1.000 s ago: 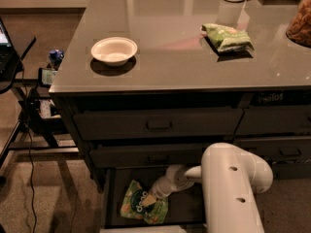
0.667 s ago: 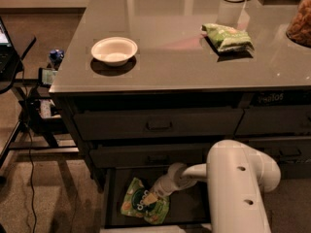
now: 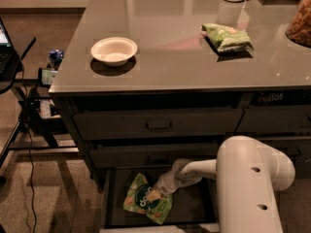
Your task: Pick green rice chip bag from bottom drawer and place on counter
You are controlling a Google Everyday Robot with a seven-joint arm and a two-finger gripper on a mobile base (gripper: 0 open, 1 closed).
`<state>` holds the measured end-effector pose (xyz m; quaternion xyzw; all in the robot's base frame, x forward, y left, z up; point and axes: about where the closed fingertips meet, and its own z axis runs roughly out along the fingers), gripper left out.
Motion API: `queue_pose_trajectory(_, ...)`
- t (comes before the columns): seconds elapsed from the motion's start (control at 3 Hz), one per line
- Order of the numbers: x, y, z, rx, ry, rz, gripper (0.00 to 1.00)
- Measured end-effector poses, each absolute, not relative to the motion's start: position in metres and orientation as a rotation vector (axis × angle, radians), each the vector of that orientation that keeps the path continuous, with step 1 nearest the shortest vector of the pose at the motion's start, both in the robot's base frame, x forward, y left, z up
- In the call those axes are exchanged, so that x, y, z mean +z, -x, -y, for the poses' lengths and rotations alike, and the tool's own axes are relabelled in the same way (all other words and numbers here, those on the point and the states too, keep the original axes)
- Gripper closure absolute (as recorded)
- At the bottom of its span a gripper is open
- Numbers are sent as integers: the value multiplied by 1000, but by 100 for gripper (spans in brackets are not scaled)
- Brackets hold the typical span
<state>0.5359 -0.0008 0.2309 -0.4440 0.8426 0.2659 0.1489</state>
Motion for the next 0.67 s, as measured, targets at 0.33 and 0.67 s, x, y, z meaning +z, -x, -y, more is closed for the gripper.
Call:
queue_pose_trajectory(0.33, 240, -532, 6, 756, 1278, -2437, 100)
queue_pose_trajectory(0.67, 262, -522, 18, 746, 1284, -2462, 100)
